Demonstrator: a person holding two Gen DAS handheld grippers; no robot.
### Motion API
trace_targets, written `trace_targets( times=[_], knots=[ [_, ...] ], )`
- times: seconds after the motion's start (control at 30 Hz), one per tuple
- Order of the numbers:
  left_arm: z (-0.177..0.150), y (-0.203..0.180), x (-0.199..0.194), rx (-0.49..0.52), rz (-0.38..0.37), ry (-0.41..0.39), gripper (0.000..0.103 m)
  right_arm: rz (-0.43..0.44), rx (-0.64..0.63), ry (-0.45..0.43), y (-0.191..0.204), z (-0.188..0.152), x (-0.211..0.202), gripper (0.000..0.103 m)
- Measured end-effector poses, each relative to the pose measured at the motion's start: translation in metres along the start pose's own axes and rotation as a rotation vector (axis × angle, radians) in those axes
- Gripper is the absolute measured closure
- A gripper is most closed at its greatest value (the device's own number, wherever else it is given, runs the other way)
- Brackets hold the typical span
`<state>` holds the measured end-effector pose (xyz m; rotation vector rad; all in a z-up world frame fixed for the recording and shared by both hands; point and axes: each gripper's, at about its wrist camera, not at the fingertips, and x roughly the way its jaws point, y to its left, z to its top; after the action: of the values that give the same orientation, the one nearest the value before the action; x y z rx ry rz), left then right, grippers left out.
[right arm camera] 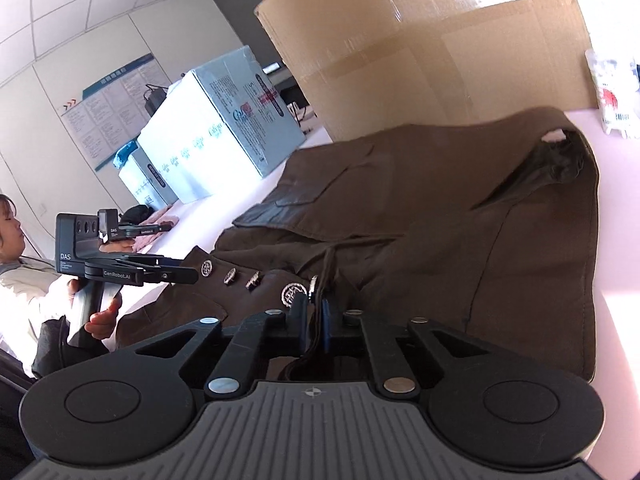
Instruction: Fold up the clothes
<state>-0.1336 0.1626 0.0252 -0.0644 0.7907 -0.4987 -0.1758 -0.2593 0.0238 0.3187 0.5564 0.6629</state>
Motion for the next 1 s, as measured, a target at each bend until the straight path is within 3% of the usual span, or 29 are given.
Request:
trace_targets(
  times=[0.03, 0.13, 0.2, 0.43, 0.83, 0.93, 1.0],
  knots=[
    [0.000, 0.001, 0.000, -0.009, 0.006, -0.005, 0.069, 0.006, -0.020, -0.022, 0.003, 0.000, -0.002, 0.099],
    [0.000, -0.001, -0.005, -0.002, 0.018, -0.036, 0.092, 0.021, -0.025, -0.028, 0.006, 0.000, -0.002, 0.099],
    [-0.002, -0.008, -0.010, 0.022, 0.020, -0.065, 0.097, 0.023, -0.032, -0.030, 0.008, -0.001, -0.002, 0.099],
    [-0.005, -0.024, -0.027, 0.044, 0.003, -0.177, 0.098, 0.019, -0.046, -0.122, 0.016, 0.001, -0.012, 0.099],
    [0.013, -0.026, -0.031, 0.013, 0.040, -0.265, 0.098, -0.012, 0.029, -0.283, 0.008, 0.013, -0.019, 0.102],
    [0.021, -0.025, -0.028, 0.002, 0.071, -0.254, 0.098, -0.037, 0.061, -0.309, 0.000, 0.019, -0.022, 0.102],
    [0.029, -0.024, -0.020, -0.021, 0.112, -0.217, 0.098, -0.063, 0.084, -0.270, -0.007, 0.024, -0.017, 0.102]
  ],
)
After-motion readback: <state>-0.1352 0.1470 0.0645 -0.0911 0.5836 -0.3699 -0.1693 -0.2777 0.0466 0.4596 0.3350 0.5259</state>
